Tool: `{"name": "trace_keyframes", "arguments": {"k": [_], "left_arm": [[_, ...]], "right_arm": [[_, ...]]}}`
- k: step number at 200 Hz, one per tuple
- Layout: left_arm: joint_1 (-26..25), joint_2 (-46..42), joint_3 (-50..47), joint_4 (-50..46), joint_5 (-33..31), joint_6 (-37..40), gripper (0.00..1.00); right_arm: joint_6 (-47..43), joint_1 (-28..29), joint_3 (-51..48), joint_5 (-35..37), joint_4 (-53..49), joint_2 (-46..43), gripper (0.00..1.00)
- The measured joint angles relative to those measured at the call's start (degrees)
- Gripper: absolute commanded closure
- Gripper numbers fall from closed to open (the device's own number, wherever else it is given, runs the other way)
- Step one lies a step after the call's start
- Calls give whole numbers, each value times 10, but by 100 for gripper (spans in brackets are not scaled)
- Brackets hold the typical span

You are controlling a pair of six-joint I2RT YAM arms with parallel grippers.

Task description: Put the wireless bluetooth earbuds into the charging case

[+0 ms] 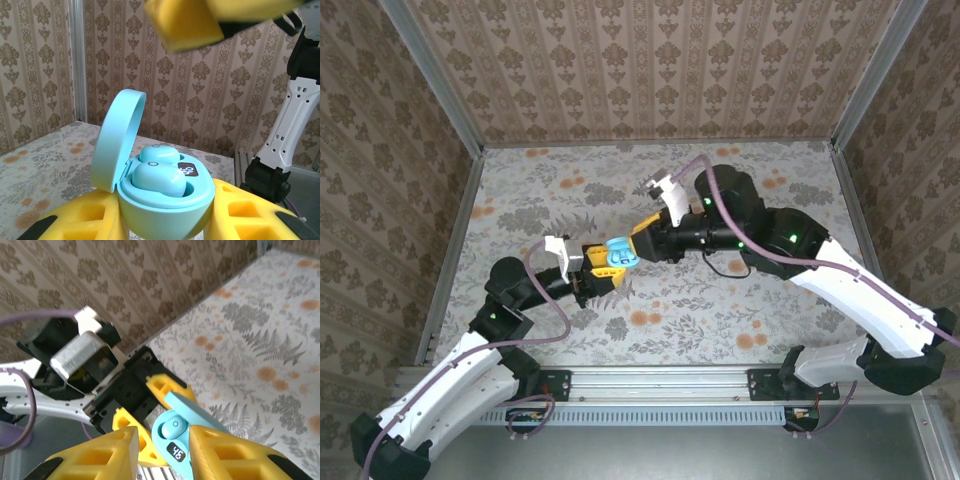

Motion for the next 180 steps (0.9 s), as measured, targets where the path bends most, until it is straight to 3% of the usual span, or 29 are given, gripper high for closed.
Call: {"name": "trace_keyframes", "arguments": {"k": [25,38,102,180], "left_arm": [[0,5,1,0,3,0,77],[0,7,2,0,4,0,77],[0,26,16,-6,10,-2,77],[3,26,16,5,10,-4,77]], "right_arm": [[17,-12,18,2,-2,3,47],[29,-16,17,2,-3,9,44],[122,-44,-77,-10,34,14,51],[170,-44,-136,-86,47,-28,54]]}}
